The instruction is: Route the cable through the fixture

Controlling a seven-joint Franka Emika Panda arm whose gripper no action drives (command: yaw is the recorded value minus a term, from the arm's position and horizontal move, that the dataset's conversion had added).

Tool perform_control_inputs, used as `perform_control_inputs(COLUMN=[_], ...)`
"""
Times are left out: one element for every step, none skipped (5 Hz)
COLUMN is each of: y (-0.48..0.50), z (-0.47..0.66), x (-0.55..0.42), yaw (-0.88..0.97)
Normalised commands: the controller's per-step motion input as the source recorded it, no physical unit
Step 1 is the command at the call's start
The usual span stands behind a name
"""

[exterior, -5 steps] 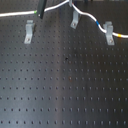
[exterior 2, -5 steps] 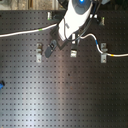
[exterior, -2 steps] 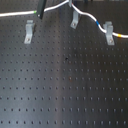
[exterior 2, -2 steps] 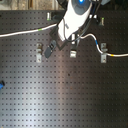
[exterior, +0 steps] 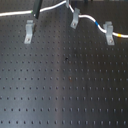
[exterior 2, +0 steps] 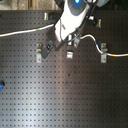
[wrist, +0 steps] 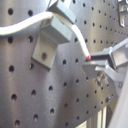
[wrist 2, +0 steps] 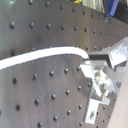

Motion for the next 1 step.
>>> perform_control_inputs(y=[-0.086], z=[0.46], x=[-0.11], yaw=[-0.24])
